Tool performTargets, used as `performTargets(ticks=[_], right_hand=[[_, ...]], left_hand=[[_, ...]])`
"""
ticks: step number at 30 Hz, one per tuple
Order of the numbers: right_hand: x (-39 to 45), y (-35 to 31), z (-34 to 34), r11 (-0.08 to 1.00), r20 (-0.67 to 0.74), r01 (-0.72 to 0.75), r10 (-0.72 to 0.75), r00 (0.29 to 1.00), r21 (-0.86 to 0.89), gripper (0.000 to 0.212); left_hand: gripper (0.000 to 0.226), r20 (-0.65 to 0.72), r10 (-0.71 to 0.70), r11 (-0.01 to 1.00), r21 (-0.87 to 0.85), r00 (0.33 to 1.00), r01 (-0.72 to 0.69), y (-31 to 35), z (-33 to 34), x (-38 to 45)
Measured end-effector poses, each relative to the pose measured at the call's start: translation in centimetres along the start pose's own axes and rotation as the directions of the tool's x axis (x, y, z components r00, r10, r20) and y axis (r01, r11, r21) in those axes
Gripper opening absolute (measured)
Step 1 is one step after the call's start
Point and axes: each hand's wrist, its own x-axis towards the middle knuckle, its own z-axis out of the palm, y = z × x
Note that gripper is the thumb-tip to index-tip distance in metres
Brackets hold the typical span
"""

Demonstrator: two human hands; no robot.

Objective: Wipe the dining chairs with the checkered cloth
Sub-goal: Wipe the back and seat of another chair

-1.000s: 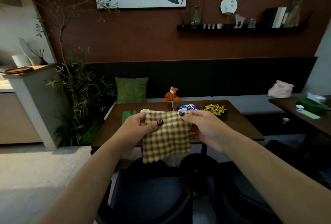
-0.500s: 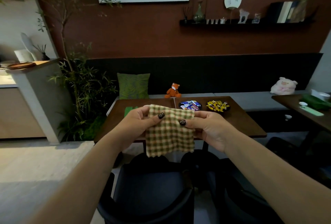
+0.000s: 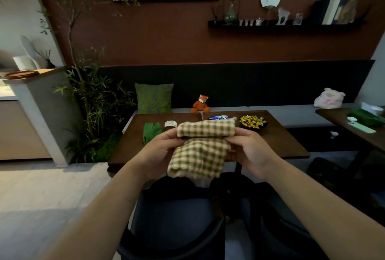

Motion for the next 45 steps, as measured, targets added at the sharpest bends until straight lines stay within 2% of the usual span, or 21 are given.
performTargets(ticks=[2,3,5,6,7,8,11,14,15,17,19,22,24,27,31,33,35,37,39,42,45], right_hand=[[-0.3,-0.2,-0.2,0.961,0.080,0.157,-0.143,0.987,-0.228,0.033],[-0.4,-0.2,-0.5,0.887,0.142,0.263,-0.224,0.964,-0.379,0.032],[-0.5,-0.1,-1.0,0.576,0.320,0.470,-0.347,0.882,-0.669,0.027],[-0.5,0.0,-1.2,0.411,0.400,0.531,-0.366,0.840,-0.741,0.028],[-0.6,0.1,-1.4,0.325,0.438,0.554,-0.367,0.821,-0.766,0.030],[-0.7,0.2,-1.5,0.316,0.440,0.552,-0.362,0.822,-0.771,0.032],[-0.4,1.0,-2.0,0.444,0.315,0.484,-0.403,0.859,-0.754,0.031],[0.3,2.1,-2.7,0.578,0.124,0.404,-0.461,0.879,-0.709,0.006],[0.5,2.5,-2.8,0.622,0.050,0.346,-0.442,0.895,-0.703,0.021],[1.0,3.1,-3.0,0.757,-0.109,0.190,-0.325,0.939,-0.625,0.047],[1.5,3.8,-3.2,0.861,-0.215,0.029,-0.159,0.964,-0.508,0.056],[2.0,5.4,-4.4,0.913,-0.250,-0.133,0.035,0.967,-0.386,0.035],[2.1,7.1,-5.8,0.931,-0.295,-0.123,0.018,0.955,-0.345,0.021],[2.0,9.6,-8.2,0.861,-0.426,-0.098,-0.146,0.893,-0.500,0.014],[1.8,13.3,-11.0,0.622,-0.401,-0.097,-0.371,0.837,-0.777,0.019],[2.2,16.2,-11.7,0.549,-0.388,-0.185,-0.280,0.878,-0.815,0.024],[2.6,20.1,-11.7,0.484,-0.408,-0.326,-0.071,0.910,-0.812,0.027],[2.6,24.2,-11.0,0.457,-0.472,-0.454,0.082,0.878,-0.765,0.025],[2.3,27.6,-9.7,0.494,-0.539,-0.499,0.072,0.839,-0.712,0.023],[1.7,31.9,-7.5,0.583,-0.476,-0.341,-0.091,0.875,-0.738,0.021],[1.1,35.9,-5.9,0.538,-0.260,-0.169,-0.097,0.961,-0.826,0.018]], left_hand=[[0.026,-0.046,0.009,1.000,0.008,0.999,-0.008,-0.3,-0.6,0.2],[0.023,-0.066,-0.002,0.999,0.054,0.998,0.006,-0.5,-1.1,0.4],[0.028,-0.080,-0.027,0.980,0.195,0.996,0.042,-1.0,-2.0,0.7],[0.039,-0.076,-0.034,0.961,0.271,0.997,0.054,-1.2,-2.1,0.9],[0.048,-0.074,-0.033,0.941,0.334,0.997,0.056,-1.4,-2.1,1.1],[0.053,-0.081,-0.022,0.927,0.372,0.996,0.051,-1.5,-2.1,1.2],[0.054,-0.108,0.054,0.918,0.398,0.993,-0.006,-1.7,-1.7,1.7],[0.037,-0.117,0.164,0.907,0.408,0.979,-0.103,-2.2,-0.6,2.0],[0.026,-0.126,0.217,0.881,0.453,0.968,-0.138,-2.5,-0.1,2.2],[0.023,-0.155,0.293,0.834,0.524,0.944,-0.172,-3.2,1.0,2.6],[0.027,-0.200,0.312,0.828,0.537,0.929,-0.163,-4.1,1.9,3.1],[0.034,-0.263,0.273,0.828,0.554,0.925,-0.086,-6.0,2.5,3.4],[0.038,-0.308,0.206,0.857,0.515,0.929,-0.019,-7.9,2.5,3.6],[0.032,-0.359,0.090,0.908,0.413,0.929,0.072,-11.4,2.0,3.9],[0.028,-0.411,-0.032,0.917,0.350,0.911,0.191,-16.7,0.3,3.9],[0.030,-0.426,-0.079,0.888,0.381,0.901,0.258,-19.7,-1.2,4.0],[0.030,-0.422,-0.111,0.831,0.456,0.900,0.317,-23.1,-3.3,4.2],[0.031,-0.403,-0.147,0.737,0.565,0.904,0.371,-26.2,-5.5,4.3],[0.033,-0.377,-0.185,0.622,0.671,0.908,0.405,-28.7,-7.6,4.1],[0.032,-0.325,-0.229,0.512,0.761,0.917,0.398,-31.8,-10.1,3.8],[0.030,-0.290,-0.239,0.441,0.818,0.927,0.369,-34.3,-12.0,3.4]])
